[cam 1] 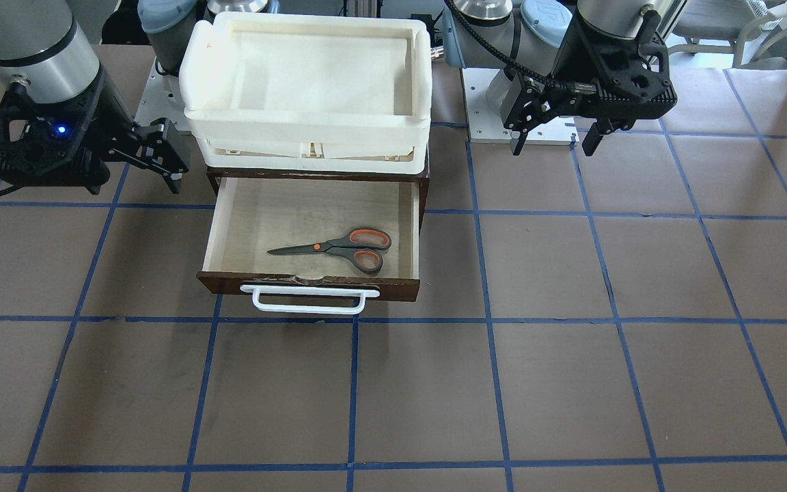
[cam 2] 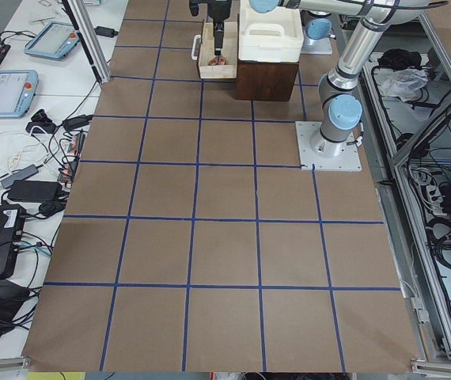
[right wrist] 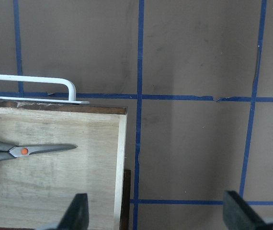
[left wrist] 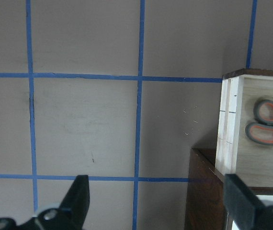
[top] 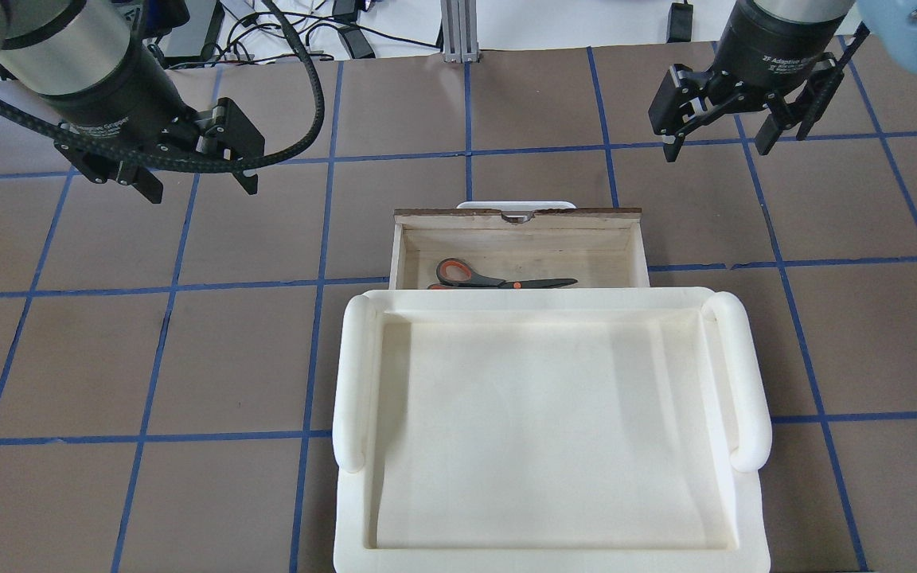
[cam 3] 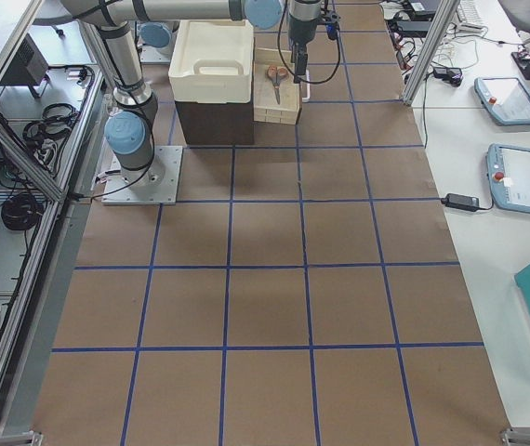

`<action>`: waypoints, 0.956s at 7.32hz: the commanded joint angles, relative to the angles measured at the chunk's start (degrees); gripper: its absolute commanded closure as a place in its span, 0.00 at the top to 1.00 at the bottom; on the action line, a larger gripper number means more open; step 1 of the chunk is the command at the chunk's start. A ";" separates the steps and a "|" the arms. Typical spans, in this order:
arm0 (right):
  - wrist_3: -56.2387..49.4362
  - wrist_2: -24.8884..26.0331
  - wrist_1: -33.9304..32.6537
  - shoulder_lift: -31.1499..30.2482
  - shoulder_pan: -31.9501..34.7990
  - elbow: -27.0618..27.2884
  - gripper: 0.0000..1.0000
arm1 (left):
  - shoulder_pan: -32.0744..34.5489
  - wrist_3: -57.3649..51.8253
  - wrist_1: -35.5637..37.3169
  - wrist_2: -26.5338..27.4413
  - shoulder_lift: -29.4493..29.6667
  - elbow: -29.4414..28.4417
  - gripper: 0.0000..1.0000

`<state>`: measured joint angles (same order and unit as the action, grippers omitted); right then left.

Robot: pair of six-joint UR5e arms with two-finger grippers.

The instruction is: Place scissors in drawer with both arms

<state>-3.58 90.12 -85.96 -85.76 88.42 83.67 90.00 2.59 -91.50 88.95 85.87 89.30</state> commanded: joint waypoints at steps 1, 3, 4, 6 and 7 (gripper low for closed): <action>-0.03 0.06 0.00 0.07 0.00 0.01 1.00 | -0.09 -0.04 0.00 0.00 0.00 0.09 0.99; 0.06 -0.20 -0.43 0.15 0.00 0.01 1.00 | 0.00 -0.04 0.09 0.00 0.00 0.09 0.99; 0.15 -0.29 -1.65 0.07 0.00 0.01 1.00 | 0.00 -0.04 0.18 -0.09 -0.09 0.09 0.99; -0.20 -0.12 -4.13 0.68 -0.09 0.01 1.00 | -0.09 -0.04 0.18 0.00 -0.09 0.09 0.99; -0.20 -0.46 -4.13 0.68 -0.09 0.01 1.00 | 0.00 -0.04 0.18 -0.09 -0.09 0.09 0.99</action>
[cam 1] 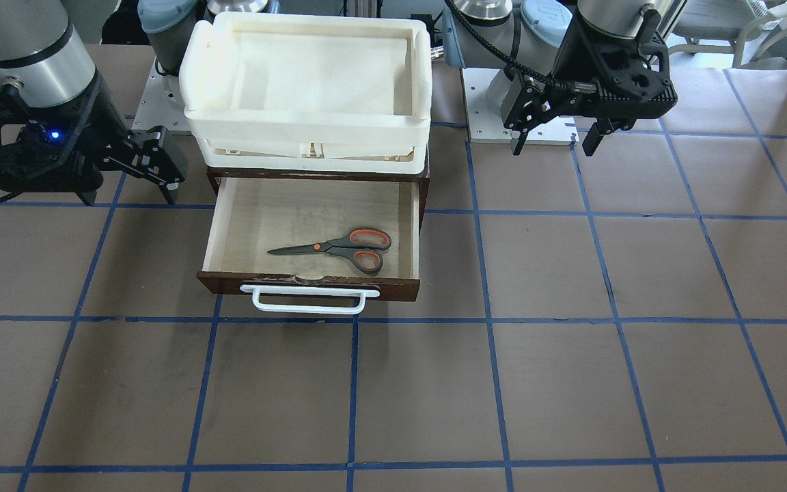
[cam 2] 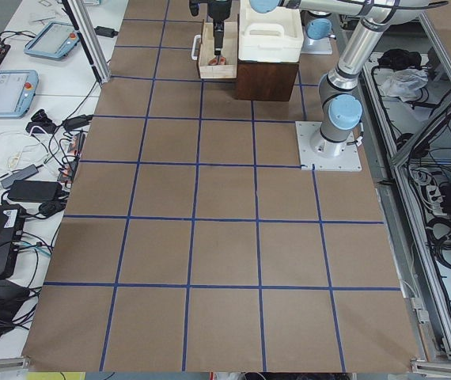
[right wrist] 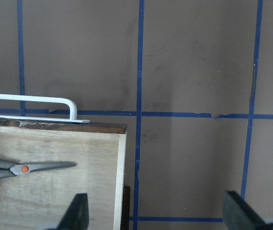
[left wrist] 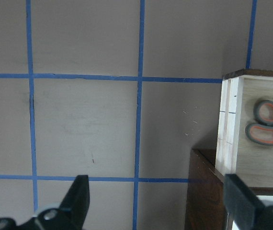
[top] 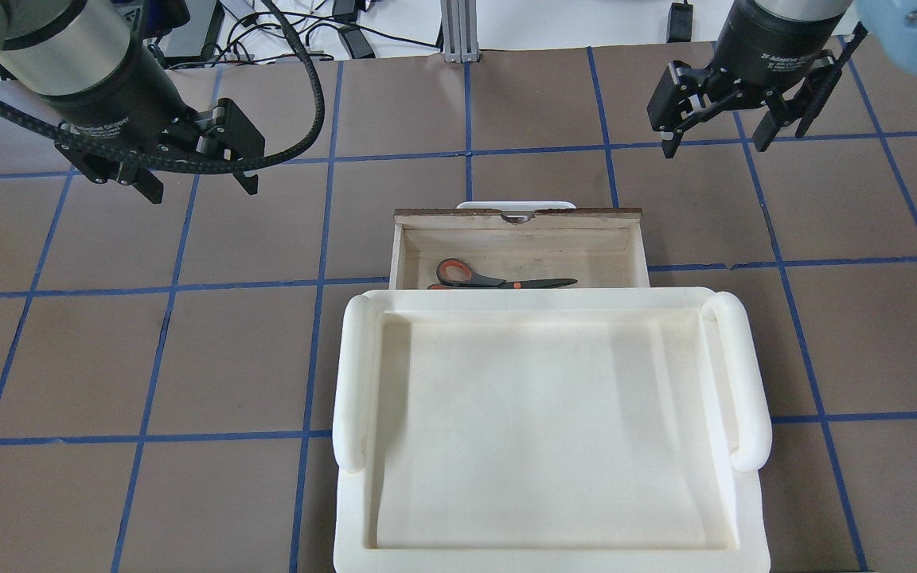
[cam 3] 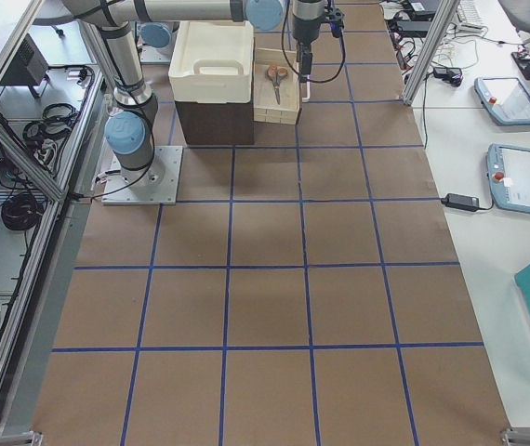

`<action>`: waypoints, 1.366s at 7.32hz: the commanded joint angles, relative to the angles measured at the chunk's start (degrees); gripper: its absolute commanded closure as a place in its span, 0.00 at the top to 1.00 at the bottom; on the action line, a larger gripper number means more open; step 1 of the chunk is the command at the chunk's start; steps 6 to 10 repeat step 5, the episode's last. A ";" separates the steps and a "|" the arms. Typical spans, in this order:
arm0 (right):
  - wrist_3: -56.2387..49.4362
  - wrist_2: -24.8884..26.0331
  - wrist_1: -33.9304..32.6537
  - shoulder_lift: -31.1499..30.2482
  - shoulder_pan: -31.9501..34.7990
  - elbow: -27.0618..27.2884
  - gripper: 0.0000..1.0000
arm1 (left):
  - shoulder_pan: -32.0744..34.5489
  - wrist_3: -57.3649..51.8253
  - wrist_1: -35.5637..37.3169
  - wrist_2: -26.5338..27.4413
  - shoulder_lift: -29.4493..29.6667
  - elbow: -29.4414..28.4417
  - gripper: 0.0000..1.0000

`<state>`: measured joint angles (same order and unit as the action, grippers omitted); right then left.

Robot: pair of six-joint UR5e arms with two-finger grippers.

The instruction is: Place scissors in drawer with both arms

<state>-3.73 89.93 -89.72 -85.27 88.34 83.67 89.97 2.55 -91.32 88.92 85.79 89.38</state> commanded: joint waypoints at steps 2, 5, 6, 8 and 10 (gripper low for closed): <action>-0.04 0.07 -0.19 0.10 0.08 0.00 1.00 | -0.06 -0.17 0.01 0.02 -0.01 0.00 0.99; -0.04 0.16 -0.11 0.10 -0.01 0.00 1.00 | -0.06 -1.05 0.01 0.02 -0.01 0.00 0.99; -0.04 0.16 -0.11 0.10 -0.01 0.00 1.00 | -0.06 -1.05 0.01 0.02 -0.01 0.00 0.99; -0.04 0.16 -0.11 0.10 -0.01 0.00 1.00 | -0.06 -1.05 0.01 0.02 -0.01 0.00 0.99; -0.04 0.16 -0.11 0.10 -0.01 0.00 1.00 | -0.06 -1.05 0.01 0.02 -0.01 0.00 0.99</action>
